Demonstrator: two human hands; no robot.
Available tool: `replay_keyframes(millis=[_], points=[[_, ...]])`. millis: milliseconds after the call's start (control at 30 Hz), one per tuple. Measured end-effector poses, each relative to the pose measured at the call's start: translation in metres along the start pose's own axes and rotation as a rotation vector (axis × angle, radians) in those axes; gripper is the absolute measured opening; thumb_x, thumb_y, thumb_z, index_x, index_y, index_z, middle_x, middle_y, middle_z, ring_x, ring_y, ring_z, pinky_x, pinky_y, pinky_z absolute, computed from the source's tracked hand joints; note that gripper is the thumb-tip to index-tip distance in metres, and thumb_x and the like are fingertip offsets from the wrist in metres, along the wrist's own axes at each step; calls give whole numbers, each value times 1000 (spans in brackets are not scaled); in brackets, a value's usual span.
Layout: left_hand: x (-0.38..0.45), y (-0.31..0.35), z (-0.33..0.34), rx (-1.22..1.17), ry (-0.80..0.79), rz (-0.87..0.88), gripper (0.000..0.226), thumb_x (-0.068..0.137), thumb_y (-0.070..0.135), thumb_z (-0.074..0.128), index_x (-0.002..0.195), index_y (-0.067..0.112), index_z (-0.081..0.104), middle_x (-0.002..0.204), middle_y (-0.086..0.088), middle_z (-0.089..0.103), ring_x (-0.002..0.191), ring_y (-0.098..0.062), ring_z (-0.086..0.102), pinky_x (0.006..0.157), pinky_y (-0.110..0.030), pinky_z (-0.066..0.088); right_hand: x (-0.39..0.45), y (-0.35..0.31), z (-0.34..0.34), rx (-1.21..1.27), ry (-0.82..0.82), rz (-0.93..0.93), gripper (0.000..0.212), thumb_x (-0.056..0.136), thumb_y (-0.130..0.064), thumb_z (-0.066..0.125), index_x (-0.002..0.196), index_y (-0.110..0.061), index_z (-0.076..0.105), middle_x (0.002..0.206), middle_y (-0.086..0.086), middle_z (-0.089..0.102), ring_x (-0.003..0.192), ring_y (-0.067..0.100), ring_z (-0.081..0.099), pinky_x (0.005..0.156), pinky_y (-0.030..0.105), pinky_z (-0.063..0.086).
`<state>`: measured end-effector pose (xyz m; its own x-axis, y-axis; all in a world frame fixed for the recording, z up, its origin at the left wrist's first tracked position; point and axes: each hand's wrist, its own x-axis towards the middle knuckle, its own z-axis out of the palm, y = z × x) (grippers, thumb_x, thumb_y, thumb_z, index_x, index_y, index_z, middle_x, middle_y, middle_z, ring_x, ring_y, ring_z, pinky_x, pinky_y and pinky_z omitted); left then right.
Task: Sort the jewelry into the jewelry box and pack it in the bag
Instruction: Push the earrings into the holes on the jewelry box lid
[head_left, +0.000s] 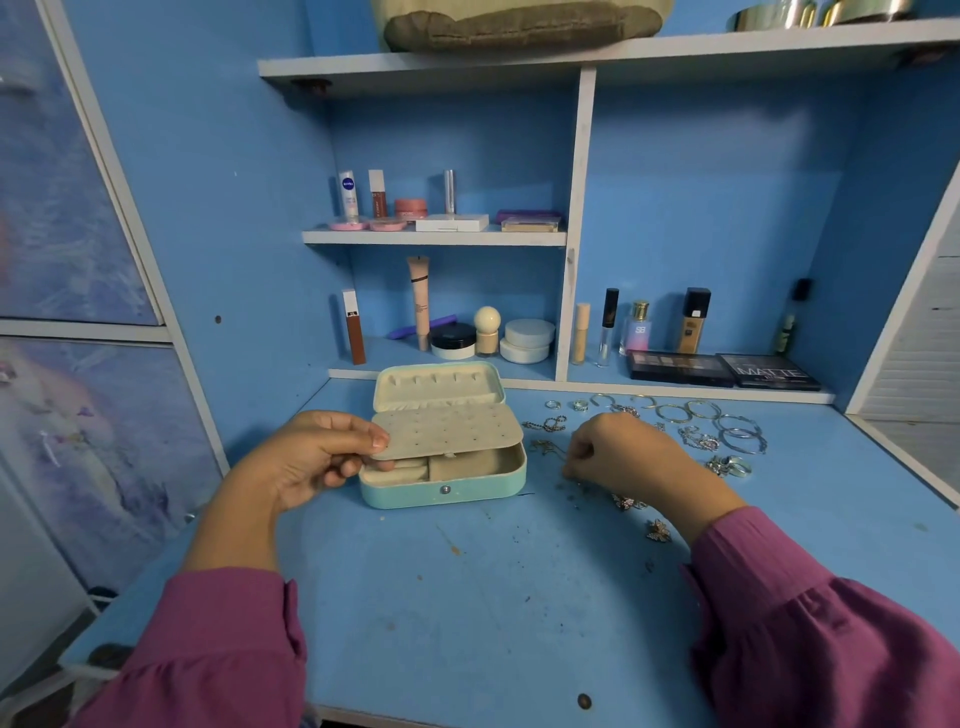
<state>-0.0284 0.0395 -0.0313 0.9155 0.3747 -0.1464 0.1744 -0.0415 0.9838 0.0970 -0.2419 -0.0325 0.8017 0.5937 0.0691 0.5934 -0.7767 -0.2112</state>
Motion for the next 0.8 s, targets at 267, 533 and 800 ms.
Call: replay_keyframes(millis=[267,533,800], points=[[-1,1,-1,-7,-7,-7,4,80,-4,65,84,-3,66,77,-27,69,36,-5,40,31,-13,31,0,-1,-2,54,-23,14,21,97,-21,48,100,-17,69,108,-1,66,94,18,61,84,32,50],[-2,1,0,-7,-15,-2,3,80,-4,65,83,-2,66,74,-24,70,37,-5,41,32,-13,31,-1,-1,1,36,-15,32,26,91,-24,52,74,-5,55,73,6,47,63,16,39,59,29,36],[-3,2,0,-11,-15,-12,4,81,-4,65,85,-3,65,74,-25,69,36,-5,42,32,-13,32,-2,0,-3,53,-84,26,23,90,-33,62,72,-18,62,88,3,66,80,22,60,73,35,50]])
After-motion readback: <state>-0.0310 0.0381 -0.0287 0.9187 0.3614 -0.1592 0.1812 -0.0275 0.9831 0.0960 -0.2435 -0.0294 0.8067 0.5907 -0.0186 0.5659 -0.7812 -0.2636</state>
